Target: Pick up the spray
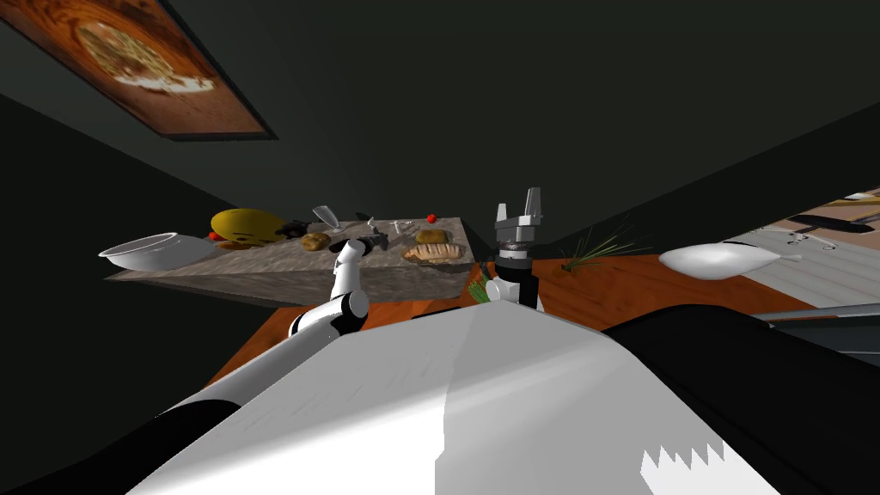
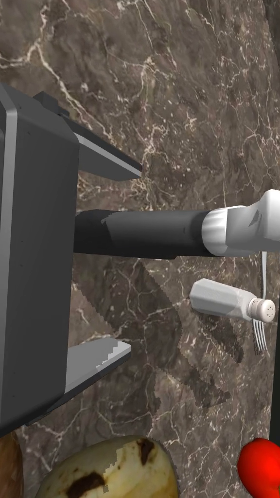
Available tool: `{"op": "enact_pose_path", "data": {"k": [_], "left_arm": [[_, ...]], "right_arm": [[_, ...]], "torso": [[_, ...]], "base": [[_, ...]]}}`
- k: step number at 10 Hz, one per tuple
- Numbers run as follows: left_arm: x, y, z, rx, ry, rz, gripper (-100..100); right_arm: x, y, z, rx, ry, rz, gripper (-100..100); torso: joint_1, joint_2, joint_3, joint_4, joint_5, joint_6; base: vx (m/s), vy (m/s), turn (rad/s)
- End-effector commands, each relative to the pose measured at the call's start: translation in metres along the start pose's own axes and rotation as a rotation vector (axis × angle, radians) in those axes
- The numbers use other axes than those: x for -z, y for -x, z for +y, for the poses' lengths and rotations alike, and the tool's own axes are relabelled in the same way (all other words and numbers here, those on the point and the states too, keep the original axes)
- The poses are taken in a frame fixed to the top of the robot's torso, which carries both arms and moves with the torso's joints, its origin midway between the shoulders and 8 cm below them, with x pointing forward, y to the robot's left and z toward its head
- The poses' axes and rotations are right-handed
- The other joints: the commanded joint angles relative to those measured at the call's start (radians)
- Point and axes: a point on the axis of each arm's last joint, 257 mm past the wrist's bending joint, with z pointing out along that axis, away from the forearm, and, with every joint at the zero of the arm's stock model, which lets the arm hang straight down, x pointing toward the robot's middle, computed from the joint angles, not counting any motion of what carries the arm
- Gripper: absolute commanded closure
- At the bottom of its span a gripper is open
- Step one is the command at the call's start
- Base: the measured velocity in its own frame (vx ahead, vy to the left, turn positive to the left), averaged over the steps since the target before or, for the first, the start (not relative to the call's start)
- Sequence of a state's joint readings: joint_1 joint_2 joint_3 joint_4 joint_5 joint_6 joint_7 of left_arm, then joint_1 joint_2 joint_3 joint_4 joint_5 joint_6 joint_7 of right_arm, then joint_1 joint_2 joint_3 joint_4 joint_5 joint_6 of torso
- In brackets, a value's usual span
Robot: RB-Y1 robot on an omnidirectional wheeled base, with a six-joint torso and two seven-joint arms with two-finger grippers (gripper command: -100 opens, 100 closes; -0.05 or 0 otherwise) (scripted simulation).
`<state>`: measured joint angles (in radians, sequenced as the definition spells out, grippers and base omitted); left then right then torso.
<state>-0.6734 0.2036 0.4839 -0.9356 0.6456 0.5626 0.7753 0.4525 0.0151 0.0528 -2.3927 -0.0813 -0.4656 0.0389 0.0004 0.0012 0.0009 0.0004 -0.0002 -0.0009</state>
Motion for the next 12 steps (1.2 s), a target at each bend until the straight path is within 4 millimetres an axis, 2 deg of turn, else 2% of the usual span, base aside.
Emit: {"op": "enact_pose_path", "data": {"k": [1, 2, 3, 7, 8, 9, 10, 11, 12], "left_arm": [[-0.004, 0.018, 0.004, 0.013, 0.011, -0.036, -100], [-0.009, -0.015, 0.001, 0.007, -0.01, 0.027, -100], [-0.012, -0.025, 0.006, -0.004, -0.001, 0.036, -100], [-0.02, 0.01, 0.02, 0.009, 0.027, -0.039, -100], [-0.02, 0.01, 0.02, 0.009, 0.027, -0.039, -100], [-0.024, -0.014, 0.017, 0.006, 0.008, 0.009, -100], [-0.026, -0.023, 0.022, -0.014, 0.012, 0.018, -100], [-0.031, -0.024, 0.033, -0.013, 0.032, 0.007, -100], [-0.032, -0.011, 0.036, -0.006, 0.04, -0.018, -100]], "right_arm": [[0.0, 0.0, 0.0, 0.0, 0.0, 0.0, 0], [0.0, 0.0, 0.0, 0.0, 0.0, 0.0, 0], [0.0, 0.0, 0.0, 0.0, 0.0, 0.0, 0], [0.0, 0.0, 0.0, 0.0, 0.0, 0.0, 0], [0.0, 0.0, 0.0, 0.0, 0.0, 0.0, 0], [0.0, 0.0, 0.0, 0.0, 0.0, 0.0, 0], [0.0, 0.0, 0.0, 0.0, 0.0, 0.0, 0], [0.0, 0.0, 0.0, 0.0, 0.0, 0.0, 0], [0.0, 0.0, 0.0, 0.0, 0.0, 0.0, 0]], "torso": [[0.0, 0.0, 0.0, 0.0, 0.0, 0.0], [0.0, -0.001, -0.001, 0.0, 0.0, 0.0], [0.001, 0.001, 0.0, 0.0, 0.0, 0.0], [0.0, -0.001, 0.0, 0.0, 0.0, 0.0], [0.0, -0.001, -0.001, 0.0, 0.0, 0.0], [0.0, -0.001, -0.001, 0.0, 0.0, 0.0], [0.001, 0.001, 0.001, 0.0, 0.0, 0.0], [0.001, 0.002, 0.001, 0.001, 0.0, 0.0], [0.0, 0.001, 0.001, 0.0, 0.0, 0.0]], "base": [[0.006, -0.002, 0.001], [-0.037, 0.009, 0.101], [-0.054, 0.009, 0.05], [-0.007, 0.002, -0.005], [0.0, 0.0, 0.0], [-0.043, 0.011, 0.095], [-0.049, 0.014, 0.05], [-0.026, 0.01, -0.009], [-0.008, 0.002, -0.009]]}}
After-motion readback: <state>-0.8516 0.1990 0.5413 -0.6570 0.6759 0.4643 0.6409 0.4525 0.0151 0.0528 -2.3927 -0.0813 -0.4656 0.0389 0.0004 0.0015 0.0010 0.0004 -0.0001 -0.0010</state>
